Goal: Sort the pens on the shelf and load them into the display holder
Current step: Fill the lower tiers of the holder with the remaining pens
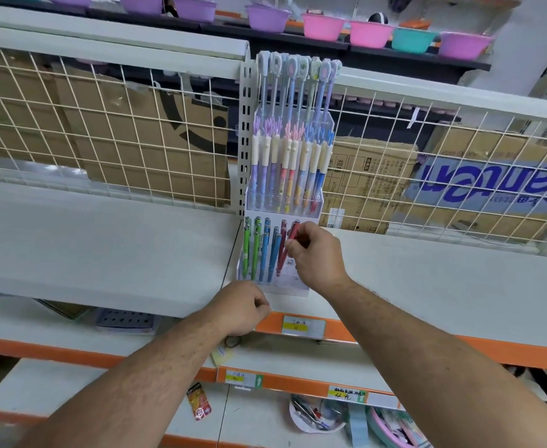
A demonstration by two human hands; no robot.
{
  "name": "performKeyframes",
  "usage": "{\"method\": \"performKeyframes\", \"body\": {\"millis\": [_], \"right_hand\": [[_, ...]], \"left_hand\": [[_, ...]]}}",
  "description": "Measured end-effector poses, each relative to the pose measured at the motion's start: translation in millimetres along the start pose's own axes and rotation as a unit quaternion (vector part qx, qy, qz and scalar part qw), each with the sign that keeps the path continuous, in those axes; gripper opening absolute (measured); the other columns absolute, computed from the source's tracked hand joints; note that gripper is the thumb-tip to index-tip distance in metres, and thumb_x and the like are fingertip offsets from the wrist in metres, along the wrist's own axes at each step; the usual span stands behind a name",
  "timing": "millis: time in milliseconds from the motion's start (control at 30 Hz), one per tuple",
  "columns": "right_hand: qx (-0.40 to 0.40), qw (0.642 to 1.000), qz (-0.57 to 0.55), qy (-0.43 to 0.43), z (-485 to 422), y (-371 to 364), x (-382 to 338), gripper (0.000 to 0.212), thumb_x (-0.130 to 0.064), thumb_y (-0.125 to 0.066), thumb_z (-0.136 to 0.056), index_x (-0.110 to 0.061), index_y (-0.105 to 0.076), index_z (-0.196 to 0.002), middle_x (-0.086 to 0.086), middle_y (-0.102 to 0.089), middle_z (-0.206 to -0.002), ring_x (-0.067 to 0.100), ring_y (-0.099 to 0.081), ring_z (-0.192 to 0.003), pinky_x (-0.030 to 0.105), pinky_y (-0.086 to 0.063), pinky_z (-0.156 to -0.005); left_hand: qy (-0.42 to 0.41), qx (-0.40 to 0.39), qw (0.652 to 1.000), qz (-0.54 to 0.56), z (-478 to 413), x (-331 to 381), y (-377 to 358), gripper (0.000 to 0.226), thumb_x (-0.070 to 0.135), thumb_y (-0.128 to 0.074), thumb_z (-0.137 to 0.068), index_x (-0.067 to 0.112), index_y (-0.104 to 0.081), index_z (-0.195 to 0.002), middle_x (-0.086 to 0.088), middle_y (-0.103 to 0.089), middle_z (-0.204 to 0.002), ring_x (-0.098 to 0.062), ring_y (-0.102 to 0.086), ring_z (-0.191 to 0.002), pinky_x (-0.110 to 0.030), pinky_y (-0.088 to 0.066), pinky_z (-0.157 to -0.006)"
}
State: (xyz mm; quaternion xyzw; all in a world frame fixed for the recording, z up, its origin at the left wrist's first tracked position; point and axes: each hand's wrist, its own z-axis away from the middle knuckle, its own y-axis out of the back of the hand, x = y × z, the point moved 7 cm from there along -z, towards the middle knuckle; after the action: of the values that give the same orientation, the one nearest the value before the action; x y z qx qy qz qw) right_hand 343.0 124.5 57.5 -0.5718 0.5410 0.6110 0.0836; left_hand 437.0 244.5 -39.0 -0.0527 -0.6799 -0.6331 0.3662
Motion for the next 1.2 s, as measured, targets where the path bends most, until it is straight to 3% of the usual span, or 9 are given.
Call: {"method": "performKeyframes", "body": {"millis": [233,733,867,967,1100,1200], "right_hand": [[-0.002,1.000,0.014,0.009,-3,-1,-1,0.004,-0.019,-0.067,-0.095,-0.016,-0.067,-0.097,-0.003,-0.068,-0.084,0.015,-0.063,-0.077,0.022,-0.047,-0.065],[-0.004,0.999,0.039,0.003,-4,-2,8,0.012,-0.019,-0.070,-0.093,-0.023,-0.063,-0.084,-0.007,-0.065,-0.075,0.011,-0.059,-0.068,0.024,-0.045,-0.060],[-0.015,0.998,0.068,0.000,-4,-6,10,0.002,-0.022,-0.069,-0.094,-0.020,-0.070,-0.094,-0.007,-0.068,-0.081,0.011,-0.063,-0.073,0.028,-0.052,-0.069],[-0.037,0.994,0.103,0.007,-3,-12,11,0.008,-0.020,-0.067,-0.095,-0.017,-0.072,-0.100,-0.001,-0.072,-0.089,0.018,-0.065,-0.079,0.035,-0.058,-0.077],[-0.043,0.990,0.130,0.024,-1,-15,10,0.009,-0.018,-0.064,-0.096,-0.015,-0.070,-0.100,0.003,-0.073,-0.091,0.022,-0.066,-0.081,0.039,-0.059,-0.077],[-0.040,0.991,0.128,0.018,-1,-15,10,0.010,-0.018,-0.064,-0.096,-0.014,-0.071,-0.102,0.003,-0.073,-0.092,0.021,-0.066,-0.080,0.034,-0.057,-0.074]], "left_hand": [[0.005,-0.004,1.000,0.006,-2,-2,0,0.017,0.030,-0.066,-0.091,0.022,-0.078,-0.099,0.022,-0.059,-0.083,0.006,-0.056,-0.079,-0.016,-0.042,-0.072],[0.021,-0.016,1.000,0.003,-2,-2,1,0.016,0.032,-0.067,-0.090,0.021,-0.079,-0.093,0.015,-0.068,-0.089,0.001,-0.060,-0.080,-0.022,-0.050,-0.075],[0.027,-0.019,0.999,0.012,-2,-1,1,0.015,0.032,-0.067,-0.090,0.022,-0.078,-0.093,0.016,-0.067,-0.088,0.004,-0.059,-0.079,-0.020,-0.046,-0.071],[0.031,-0.019,0.999,0.015,-1,-1,2,0.015,0.031,-0.067,-0.090,0.022,-0.078,-0.093,0.014,-0.069,-0.091,0.003,-0.059,-0.079,-0.020,-0.048,-0.072],[0.028,-0.019,0.999,0.018,0,-2,2,0.016,0.030,-0.066,-0.090,0.020,-0.078,-0.093,0.014,-0.068,-0.090,0.003,-0.059,-0.079,-0.020,-0.049,-0.072],[0.031,-0.020,0.999,0.023,1,-2,2,0.016,0.030,-0.066,-0.090,0.020,-0.078,-0.094,0.014,-0.068,-0.091,0.002,-0.060,-0.080,-0.022,-0.051,-0.076]]}}
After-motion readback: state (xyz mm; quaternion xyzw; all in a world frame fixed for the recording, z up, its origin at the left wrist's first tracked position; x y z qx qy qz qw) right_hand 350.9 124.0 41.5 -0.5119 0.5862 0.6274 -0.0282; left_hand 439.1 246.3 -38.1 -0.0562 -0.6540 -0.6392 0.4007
